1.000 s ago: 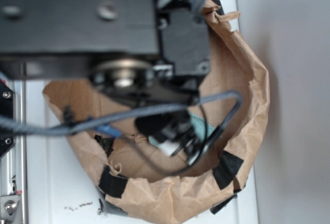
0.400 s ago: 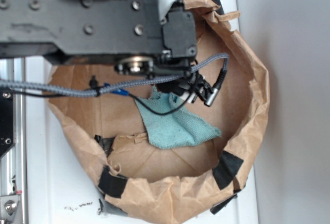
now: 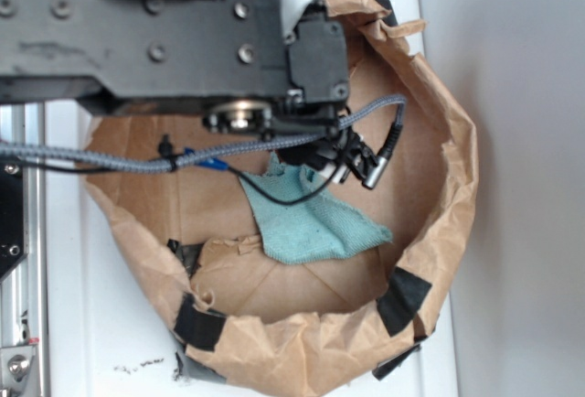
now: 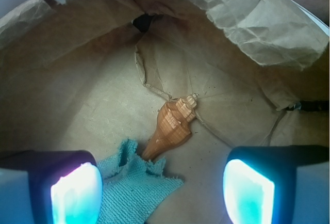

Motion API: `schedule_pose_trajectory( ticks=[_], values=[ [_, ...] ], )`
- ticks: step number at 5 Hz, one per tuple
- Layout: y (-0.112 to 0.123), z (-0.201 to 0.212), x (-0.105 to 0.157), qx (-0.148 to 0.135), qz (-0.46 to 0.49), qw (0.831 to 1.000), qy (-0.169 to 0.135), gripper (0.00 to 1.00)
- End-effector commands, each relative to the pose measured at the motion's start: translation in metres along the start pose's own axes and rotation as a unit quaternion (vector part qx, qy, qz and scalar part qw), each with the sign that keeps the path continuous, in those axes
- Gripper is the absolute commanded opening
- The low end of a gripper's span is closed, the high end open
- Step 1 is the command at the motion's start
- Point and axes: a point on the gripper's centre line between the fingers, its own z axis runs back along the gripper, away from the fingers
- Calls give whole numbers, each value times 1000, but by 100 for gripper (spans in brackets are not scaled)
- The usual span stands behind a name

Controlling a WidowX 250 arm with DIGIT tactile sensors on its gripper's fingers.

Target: Grab the shell.

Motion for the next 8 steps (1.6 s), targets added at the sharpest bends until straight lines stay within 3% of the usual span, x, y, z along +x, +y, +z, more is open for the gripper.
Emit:
schedule_pose_trajectory(
  ticks=[1, 2, 5, 6, 8],
  values=[
    [0, -12, 0, -9, 4, 1000, -23, 100],
    [-6, -31, -2, -18, 19, 999, -32, 100],
    [-14, -70, 8, 2, 37, 997, -63, 100],
    [-8, -84, 7, 6, 40, 995, -96, 100],
    [5, -97, -2, 4, 28, 991, -134, 100]
  ],
)
